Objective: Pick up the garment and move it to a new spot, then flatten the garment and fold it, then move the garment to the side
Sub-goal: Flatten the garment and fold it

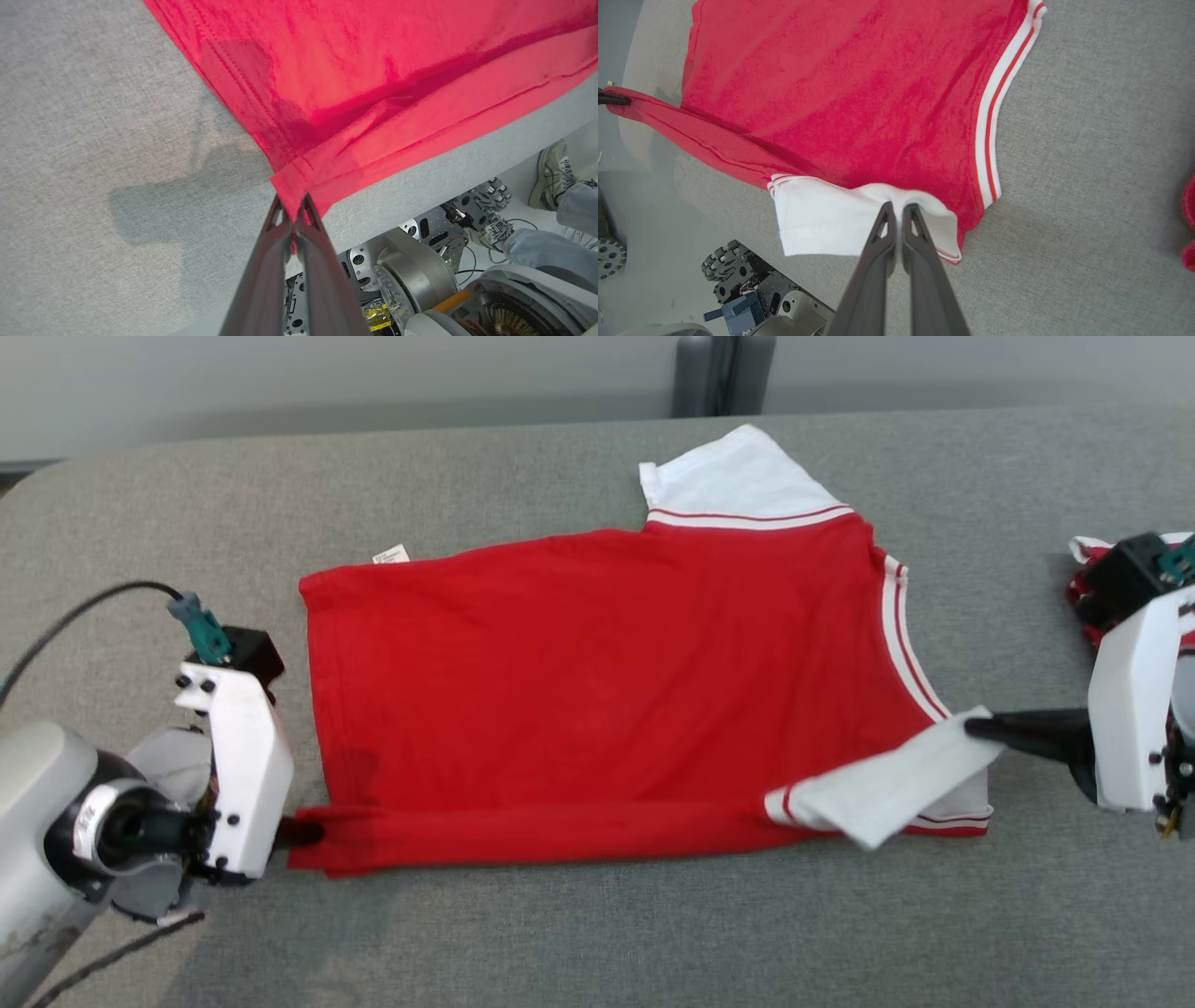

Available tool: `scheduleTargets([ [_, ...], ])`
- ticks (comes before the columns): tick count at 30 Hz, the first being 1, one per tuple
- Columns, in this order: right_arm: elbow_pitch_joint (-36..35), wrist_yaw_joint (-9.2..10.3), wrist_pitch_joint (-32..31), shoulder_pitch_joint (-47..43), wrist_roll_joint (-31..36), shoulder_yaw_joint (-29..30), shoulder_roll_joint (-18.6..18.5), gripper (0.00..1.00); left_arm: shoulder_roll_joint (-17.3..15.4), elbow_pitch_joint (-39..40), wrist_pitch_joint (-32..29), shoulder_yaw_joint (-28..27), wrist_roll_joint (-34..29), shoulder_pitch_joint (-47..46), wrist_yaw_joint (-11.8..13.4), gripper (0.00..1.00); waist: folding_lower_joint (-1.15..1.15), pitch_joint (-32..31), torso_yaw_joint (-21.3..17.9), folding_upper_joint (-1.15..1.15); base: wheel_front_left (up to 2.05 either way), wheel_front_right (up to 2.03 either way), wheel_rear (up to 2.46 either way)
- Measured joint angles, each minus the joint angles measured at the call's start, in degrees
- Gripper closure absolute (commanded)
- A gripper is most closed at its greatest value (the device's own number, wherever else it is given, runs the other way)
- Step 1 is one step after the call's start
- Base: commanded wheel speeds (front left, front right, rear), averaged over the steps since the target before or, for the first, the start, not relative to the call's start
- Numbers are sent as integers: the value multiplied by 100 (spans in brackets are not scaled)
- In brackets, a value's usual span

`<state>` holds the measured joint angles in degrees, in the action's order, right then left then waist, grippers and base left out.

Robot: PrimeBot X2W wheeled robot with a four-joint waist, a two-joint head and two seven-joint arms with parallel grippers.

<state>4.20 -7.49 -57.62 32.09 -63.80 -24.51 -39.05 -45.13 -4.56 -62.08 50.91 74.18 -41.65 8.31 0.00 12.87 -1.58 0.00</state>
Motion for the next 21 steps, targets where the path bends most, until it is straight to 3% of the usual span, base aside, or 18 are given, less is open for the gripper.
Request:
scheduleTargets([
  [13, 894, 0, -69, 766, 389, 542, 598, 100, 385, -717, 213, -256, 46, -459, -126, 100, 0, 434, 98, 0, 0, 0, 0],
  [21, 1201, 0, 181, 1220, 650, 481, 829, 100, 614, -987, 238, -277, 0, -738, -207, 100, 0, 657, 105, 0, 0, 0, 0],
])
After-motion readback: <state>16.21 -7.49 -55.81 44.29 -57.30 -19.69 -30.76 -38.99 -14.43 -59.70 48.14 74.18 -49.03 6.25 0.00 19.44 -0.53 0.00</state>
